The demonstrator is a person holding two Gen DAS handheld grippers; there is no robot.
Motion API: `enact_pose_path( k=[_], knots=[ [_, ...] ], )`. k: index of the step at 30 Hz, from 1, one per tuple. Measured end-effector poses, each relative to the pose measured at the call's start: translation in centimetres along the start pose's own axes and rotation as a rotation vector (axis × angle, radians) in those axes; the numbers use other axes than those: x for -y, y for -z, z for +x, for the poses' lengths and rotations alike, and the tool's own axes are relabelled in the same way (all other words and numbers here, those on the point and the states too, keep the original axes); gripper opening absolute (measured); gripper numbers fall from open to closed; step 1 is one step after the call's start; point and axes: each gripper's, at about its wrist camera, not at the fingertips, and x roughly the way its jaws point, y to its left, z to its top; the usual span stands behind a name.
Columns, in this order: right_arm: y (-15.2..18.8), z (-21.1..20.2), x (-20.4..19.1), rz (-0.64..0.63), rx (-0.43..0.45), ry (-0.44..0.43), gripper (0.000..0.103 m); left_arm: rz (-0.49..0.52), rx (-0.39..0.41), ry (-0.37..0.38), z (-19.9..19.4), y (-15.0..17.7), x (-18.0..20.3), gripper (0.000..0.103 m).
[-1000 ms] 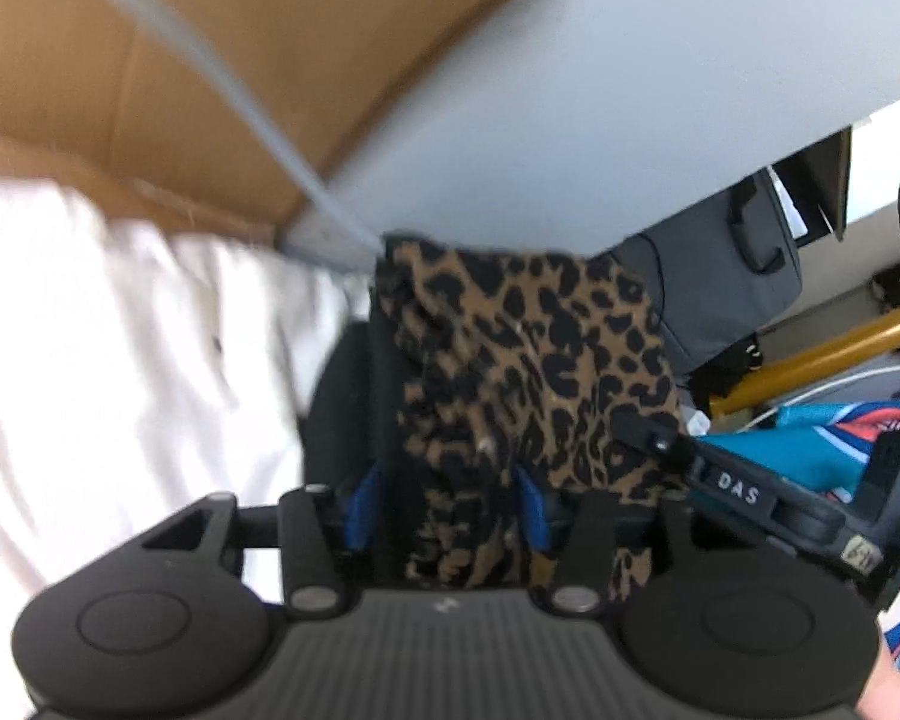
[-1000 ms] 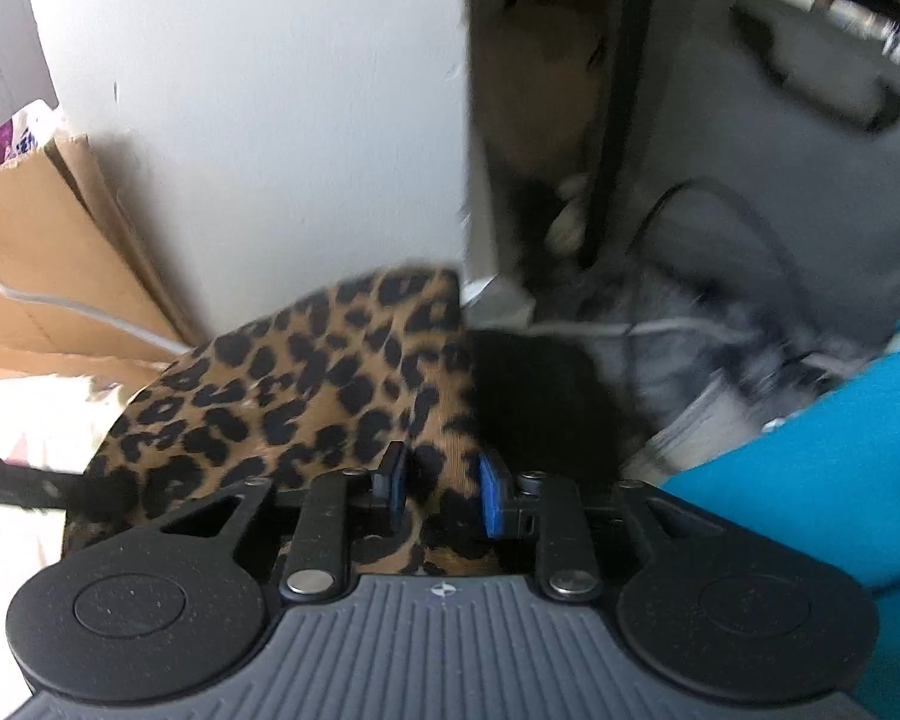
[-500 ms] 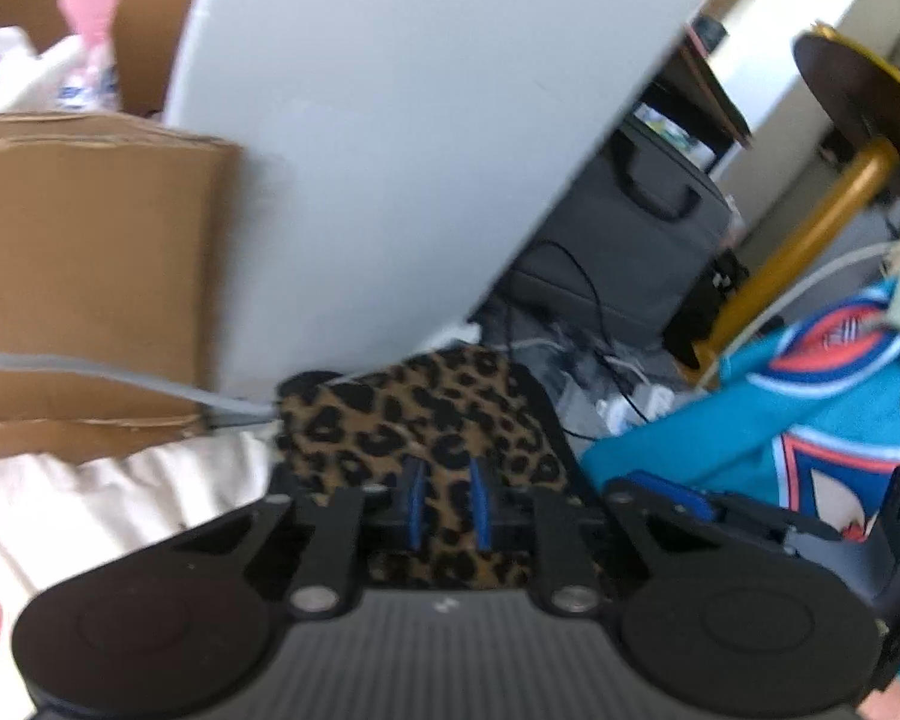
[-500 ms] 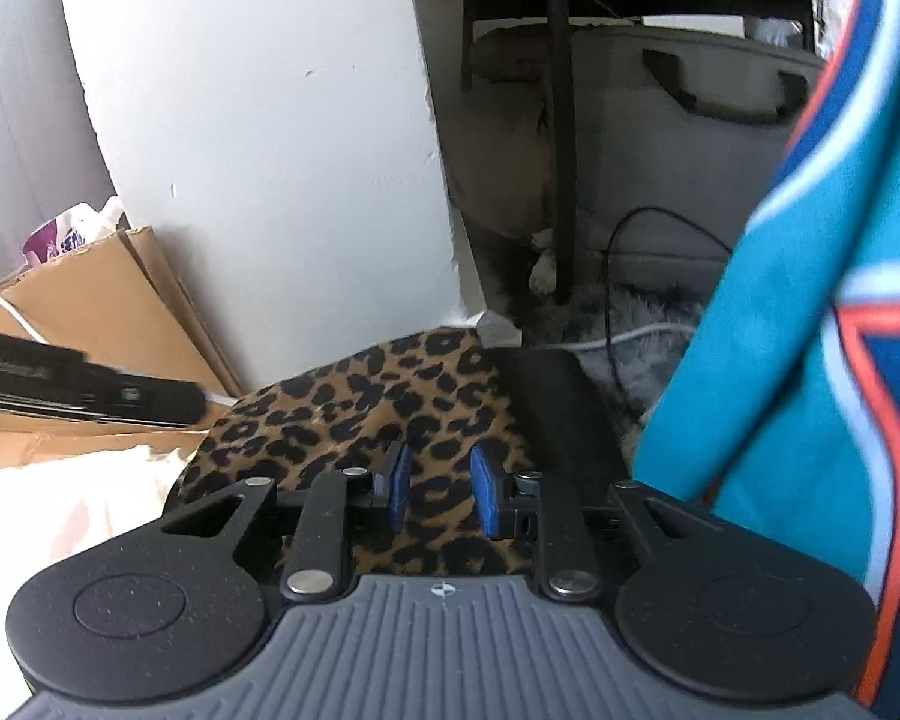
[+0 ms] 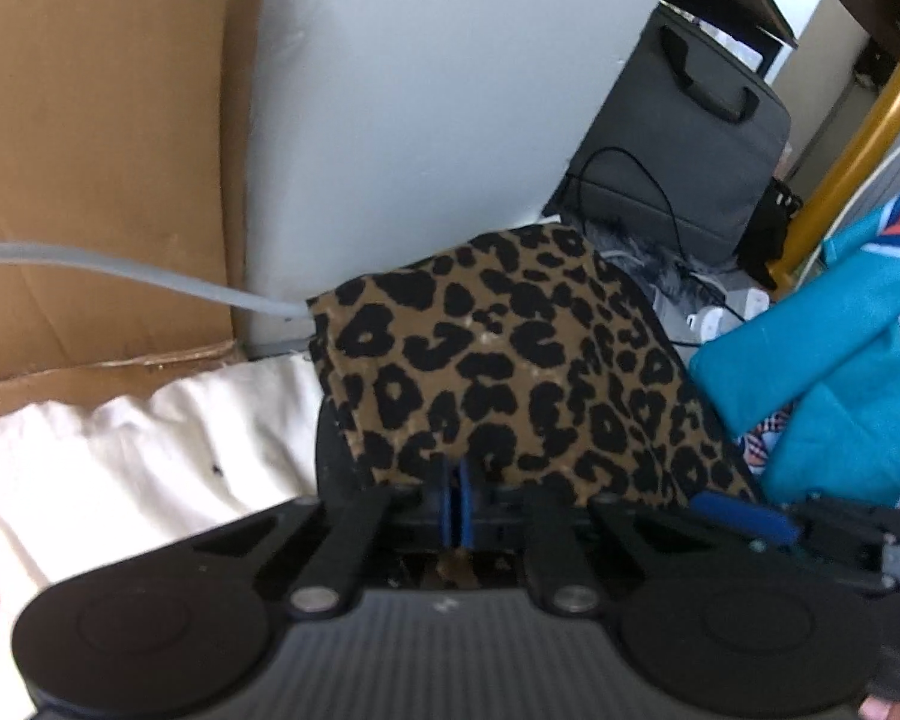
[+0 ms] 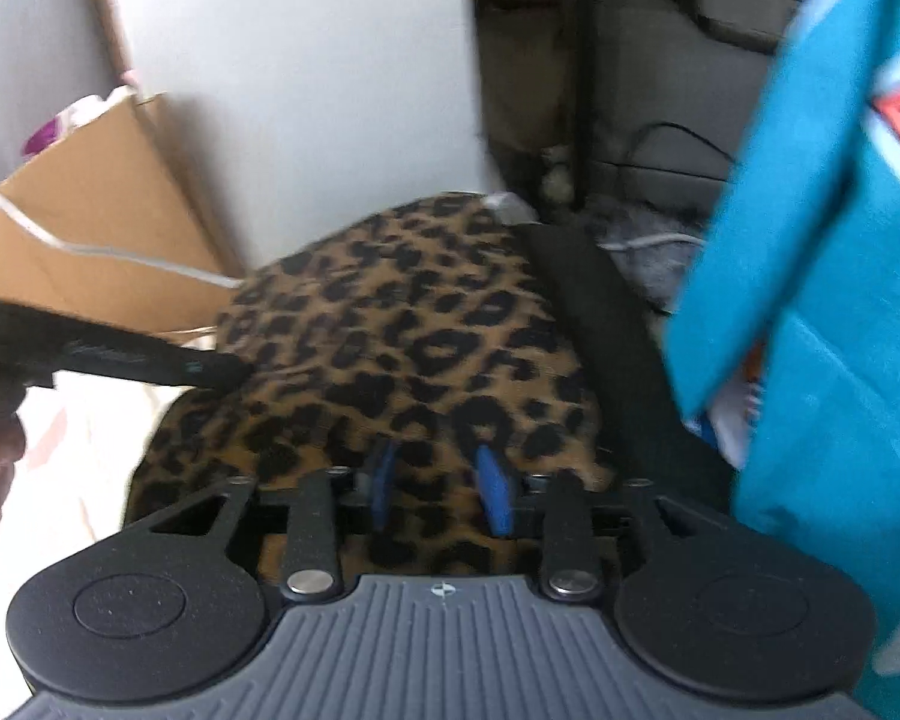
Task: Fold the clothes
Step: 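Lower the trouser bundle onto the black garment with both tools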
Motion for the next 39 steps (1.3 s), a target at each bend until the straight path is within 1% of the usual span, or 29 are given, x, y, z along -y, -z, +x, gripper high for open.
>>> enact_pose_path(
  k=[3, 6, 8, 10, 11, 13, 15, 17, 18, 21, 25, 31, 34, 39],
  knots=[
    [0.7, -0.7, 1.7, 0.055, 0.003, 0.007, 0.04, 0.035, -0.011, -0.02, -0.1, -0.3, 0.5, 0.004],
    [1.9, -1.8, 2.6, 0.052, -0.002, 0.035, 0.039, 0.071, -0.004, -0.047, -0.8, -0.8, 1.5, 0.003],
    [2.3, -2.6, 2.9, 0.056, -0.004, 0.061, 0.039, 0.091, 0.014, -0.046, -1.9, -0.9, 2.0, 0.004],
    [2.3, -3.8, 3.0, 0.069, 0.017, 0.068, 0.039, 0.116, 0.028, -0.022, -3.0, -0.9, 2.6, 0.004],
    [2.3, -4.3, 3.0, 0.074, 0.029, 0.068, 0.039, 0.135, 0.029, 0.004, -3.5, -0.7, 3.0, 0.005],
    [2.2, -5.0, 2.9, 0.078, 0.044, 0.063, 0.039, 0.191, 0.03, 0.034, -4.0, -0.2, 4.0, 0.007],
    [2.3, -5.1, 2.6, 0.075, 0.045, 0.047, 0.039, 0.241, 0.023, 0.05, -4.3, 0.7, 5.1, 0.007],
    [2.6, -4.5, 2.2, 0.064, 0.032, 0.033, 0.039, 0.265, 0.007, 0.069, -4.0, 1.6, 5.8, 0.007],
    [2.8, -4.2, 2.0, 0.06, 0.024, 0.029, 0.039, 0.272, -0.003, 0.065, -3.7, 2.1, 5.9, 0.007],
    [3.6, -3.5, 1.8, 0.067, -0.006, 0.019, 0.039, 0.28, -0.025, 0.042, -2.7, 3.6, 6.0, 0.007],
    [5.3, -3.9, 2.3, 0.069, -0.04, 0.019, 0.038, 0.276, -0.012, 0.036, -2.5, 4.9, 5.3, 0.007],
    [7.5, -4.8, 3.6, 0.114, -0.081, 0.022, 0.038, 0.296, -0.001, 0.018, -2.5, 5.1, 5.6, 0.007],
    [8.1, -5.4, 3.6, 0.121, -0.105, 0.024, 0.038, 0.294, -0.001, 0.002, -2.6, 5.1, 5.6, 0.007],
    [8.1, -7.5, 3.4, 0.15, -0.075, 0.01, 0.038, 0.226, 0.015, 0.013, -4.7, 5.5, 5.1, 0.008]
  ],
)
